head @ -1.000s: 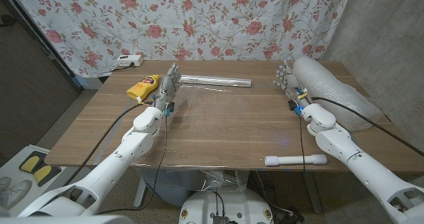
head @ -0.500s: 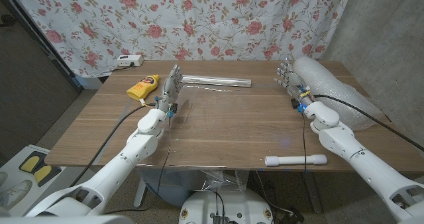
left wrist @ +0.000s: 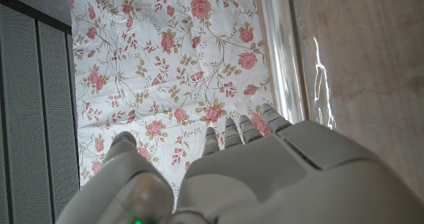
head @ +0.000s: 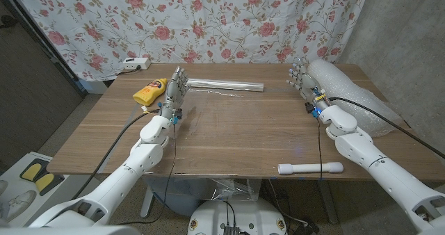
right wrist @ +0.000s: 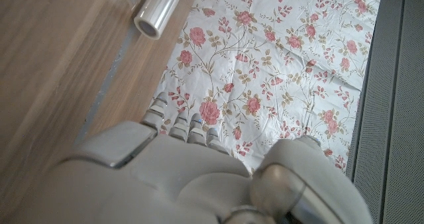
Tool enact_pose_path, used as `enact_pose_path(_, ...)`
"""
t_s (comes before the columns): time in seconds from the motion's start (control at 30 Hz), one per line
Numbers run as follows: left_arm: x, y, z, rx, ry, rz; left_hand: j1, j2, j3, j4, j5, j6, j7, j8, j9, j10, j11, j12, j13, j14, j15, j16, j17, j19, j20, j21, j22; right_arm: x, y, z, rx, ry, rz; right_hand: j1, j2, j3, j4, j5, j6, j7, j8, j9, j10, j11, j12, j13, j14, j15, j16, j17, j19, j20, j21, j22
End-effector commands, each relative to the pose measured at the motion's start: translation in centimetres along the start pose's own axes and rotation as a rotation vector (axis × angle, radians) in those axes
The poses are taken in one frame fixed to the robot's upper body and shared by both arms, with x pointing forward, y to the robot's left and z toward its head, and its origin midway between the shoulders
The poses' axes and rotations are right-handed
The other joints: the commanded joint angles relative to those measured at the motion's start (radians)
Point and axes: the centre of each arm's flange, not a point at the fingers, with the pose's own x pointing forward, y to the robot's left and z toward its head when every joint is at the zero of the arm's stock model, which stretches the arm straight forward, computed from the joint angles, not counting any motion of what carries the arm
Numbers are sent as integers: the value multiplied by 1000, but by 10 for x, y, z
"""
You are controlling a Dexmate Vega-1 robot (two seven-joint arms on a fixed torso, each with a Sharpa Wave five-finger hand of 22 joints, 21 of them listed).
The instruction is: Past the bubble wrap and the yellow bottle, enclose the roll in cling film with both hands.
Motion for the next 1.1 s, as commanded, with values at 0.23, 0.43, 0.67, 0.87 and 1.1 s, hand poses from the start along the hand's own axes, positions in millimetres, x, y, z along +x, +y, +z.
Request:
enact_pose_path(0.23, 7, 1, 0, -9, 3, -28, 9, 10, 3, -3, 5, 6, -5, 6, 2, 3, -5, 3, 3, -10, 2, 6, 5, -1, -9, -4, 2, -7, -3, 3, -75, 4, 24, 31, 7, 4, -17, -1, 3, 22, 9, 3, 6, 2, 0, 5, -10, -17, -1, 0, -10, -19, -1, 3)
enact_pose_path(0.43, 9, -4, -6, -36, 15, -35, 11, 13, 4, -4, 5, 7, -4, 6, 2, 2, -2, 3, 3, -12, 3, 5, 5, -3, -11, -6, 2, -10, -8, 2, -104, 2, 26, 41, 10, 7, -22, -2, 9, 31, 11, 3, 10, -3, 1, 5, -12, -23, -2, 0, -9, -22, 0, 3)
enact_pose_path(0.67, 12, -1, -9, -35, 24, -31, 12, 15, 5, -5, 5, 7, -4, 6, 2, 2, -1, 2, 3, -13, 6, 5, 5, -3, -11, -7, 2, -17, -13, 7, -162, -13, 28, 53, 13, 12, -28, -3, 14, 36, 14, 3, 6, -11, -1, 5, -13, -29, -2, -1, -9, -24, 1, 3)
enact_pose_path(0.87, 13, -3, -8, -16, 27, -40, 12, 17, 6, -6, 5, 7, -3, 6, 2, 2, -2, 2, 3, -13, 6, 6, 5, -3, -12, -7, 2, -25, -16, 12, -236, -12, 35, 61, 14, 15, -33, -4, 14, 35, 13, 2, 6, -12, -1, 5, -15, -30, -3, -2, -9, -25, 1, 3)
enact_pose_path(1.1, 15, -4, -13, -22, 40, -39, 13, 19, 6, -7, 5, 7, -3, 5, 2, 4, -3, 3, 3, -15, 5, 6, 5, -3, -12, -9, 2, -34, -20, 20, -300, -23, 31, 72, 16, 18, -39, -5, 14, 35, 13, 2, 9, -14, -1, 4, -16, -32, -3, -2, -6, -28, 2, 3)
